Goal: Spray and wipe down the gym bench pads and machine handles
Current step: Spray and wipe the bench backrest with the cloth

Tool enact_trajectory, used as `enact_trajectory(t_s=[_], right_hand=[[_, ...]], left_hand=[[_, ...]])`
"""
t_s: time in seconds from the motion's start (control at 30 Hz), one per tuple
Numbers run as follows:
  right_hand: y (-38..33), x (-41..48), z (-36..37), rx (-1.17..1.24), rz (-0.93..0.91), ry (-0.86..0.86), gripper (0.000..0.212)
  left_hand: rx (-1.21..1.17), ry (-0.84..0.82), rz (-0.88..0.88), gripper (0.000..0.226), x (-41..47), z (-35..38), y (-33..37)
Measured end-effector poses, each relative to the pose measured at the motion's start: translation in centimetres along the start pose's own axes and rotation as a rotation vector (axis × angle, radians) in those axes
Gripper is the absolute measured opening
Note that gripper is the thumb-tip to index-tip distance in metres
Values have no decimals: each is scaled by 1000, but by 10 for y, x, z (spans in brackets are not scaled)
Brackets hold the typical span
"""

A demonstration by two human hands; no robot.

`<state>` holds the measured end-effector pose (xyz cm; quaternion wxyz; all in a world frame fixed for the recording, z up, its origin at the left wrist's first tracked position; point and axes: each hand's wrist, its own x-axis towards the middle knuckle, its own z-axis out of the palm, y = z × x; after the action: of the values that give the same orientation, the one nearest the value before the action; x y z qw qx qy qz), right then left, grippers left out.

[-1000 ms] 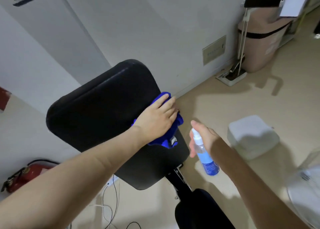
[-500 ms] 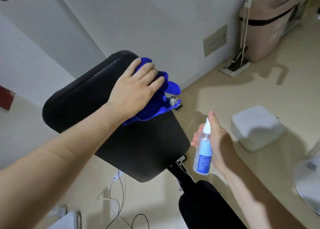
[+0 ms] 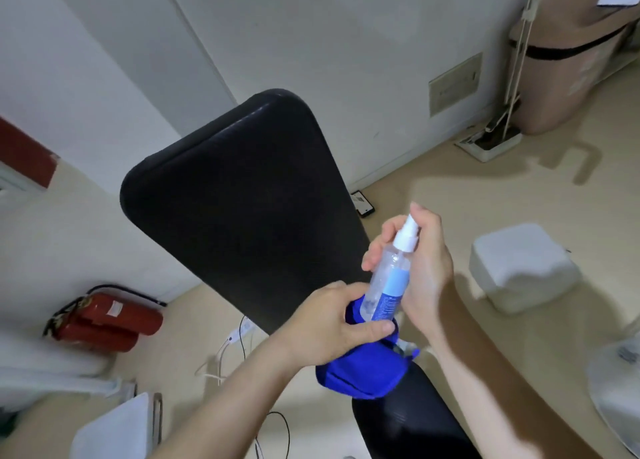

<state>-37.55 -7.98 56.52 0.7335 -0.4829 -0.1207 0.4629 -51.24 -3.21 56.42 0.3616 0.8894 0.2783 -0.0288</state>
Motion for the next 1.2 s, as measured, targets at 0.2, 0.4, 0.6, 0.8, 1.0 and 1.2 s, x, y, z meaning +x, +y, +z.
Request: enact_trajectory(t_s=[0.2,0.4,0.6,0.8,1.0,1.2], right_hand=[[22,-17,-3,-215,132,-237,76],[46,-14,-36,-264,178,-151,72],[101,-6,-82,-502,280,15,77],[131,3,-99,-535,413,107,67],[157,8,-105,-488,418,152,57],[190,23,-119,-192,498,-30,83]], left_hand=[[170,283,-172,49,-19,27,-16],[431,112,-122,57,-19,32,-23],[527,459,-63,56,-20,-3,-40],[742,513,3,17,-7,-24,-52],[1253,449,337,39,38,-31,-77],[1534,193,649,41,101,21,-124]])
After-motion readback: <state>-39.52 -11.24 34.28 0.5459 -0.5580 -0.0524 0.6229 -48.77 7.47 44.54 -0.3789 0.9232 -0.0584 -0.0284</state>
